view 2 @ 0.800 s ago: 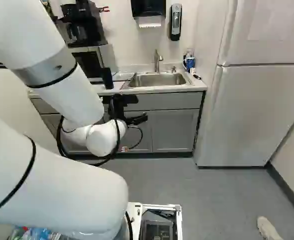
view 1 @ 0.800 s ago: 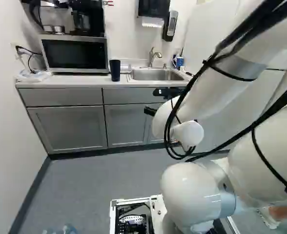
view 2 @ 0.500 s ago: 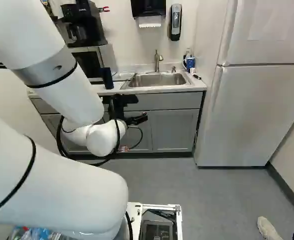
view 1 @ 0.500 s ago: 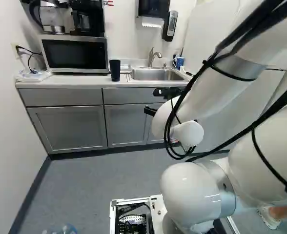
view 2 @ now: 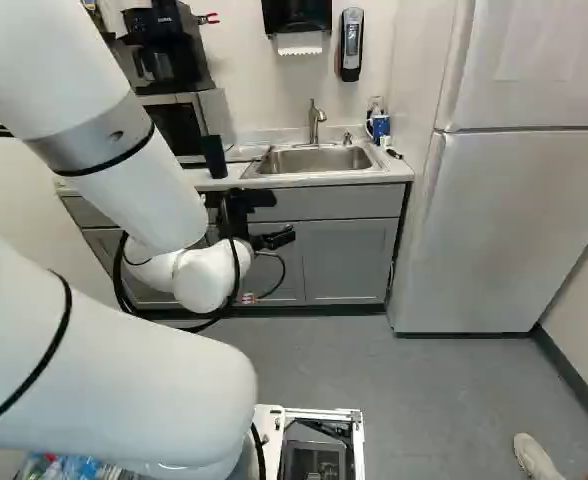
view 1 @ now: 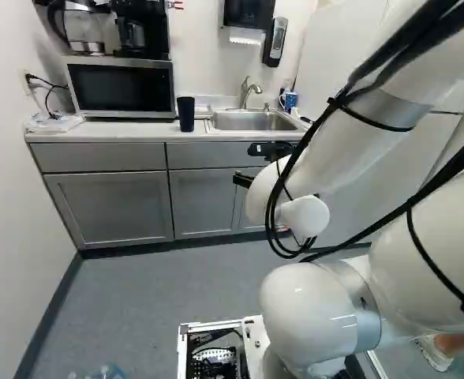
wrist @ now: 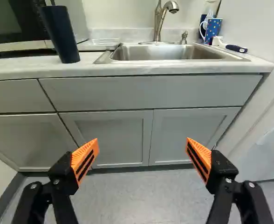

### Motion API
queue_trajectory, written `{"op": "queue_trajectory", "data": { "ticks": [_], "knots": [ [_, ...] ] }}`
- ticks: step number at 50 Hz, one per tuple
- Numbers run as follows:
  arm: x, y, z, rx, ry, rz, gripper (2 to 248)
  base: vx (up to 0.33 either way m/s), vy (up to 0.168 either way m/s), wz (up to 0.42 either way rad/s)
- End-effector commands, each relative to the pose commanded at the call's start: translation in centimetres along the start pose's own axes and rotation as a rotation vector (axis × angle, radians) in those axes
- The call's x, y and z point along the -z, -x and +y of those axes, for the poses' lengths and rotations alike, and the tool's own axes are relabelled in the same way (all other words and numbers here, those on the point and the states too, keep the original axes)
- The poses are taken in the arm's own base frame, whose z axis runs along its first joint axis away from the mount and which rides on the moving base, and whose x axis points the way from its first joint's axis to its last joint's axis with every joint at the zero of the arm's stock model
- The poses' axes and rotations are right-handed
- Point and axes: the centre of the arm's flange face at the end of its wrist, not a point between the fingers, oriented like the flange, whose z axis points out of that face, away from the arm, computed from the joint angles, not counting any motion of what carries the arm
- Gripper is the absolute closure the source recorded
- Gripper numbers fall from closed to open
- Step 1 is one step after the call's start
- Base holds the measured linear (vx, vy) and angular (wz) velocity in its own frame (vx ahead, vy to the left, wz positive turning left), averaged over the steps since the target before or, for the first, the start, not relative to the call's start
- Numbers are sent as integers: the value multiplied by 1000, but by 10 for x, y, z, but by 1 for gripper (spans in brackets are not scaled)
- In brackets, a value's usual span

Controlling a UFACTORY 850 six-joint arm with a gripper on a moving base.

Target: Rinse the cup and place it in the tray

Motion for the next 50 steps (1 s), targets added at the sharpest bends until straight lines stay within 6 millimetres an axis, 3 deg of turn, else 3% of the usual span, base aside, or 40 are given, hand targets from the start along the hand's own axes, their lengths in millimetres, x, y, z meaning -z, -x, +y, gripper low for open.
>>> {"op": "queue_trajectory", "data": {
  "ticks": [32,50],
  "knots": [
    [0,0,0,0,0,0,3,0,0,0],
    [-11,-7,0,0,0,-2,3,0,0,0]
  ]
}}
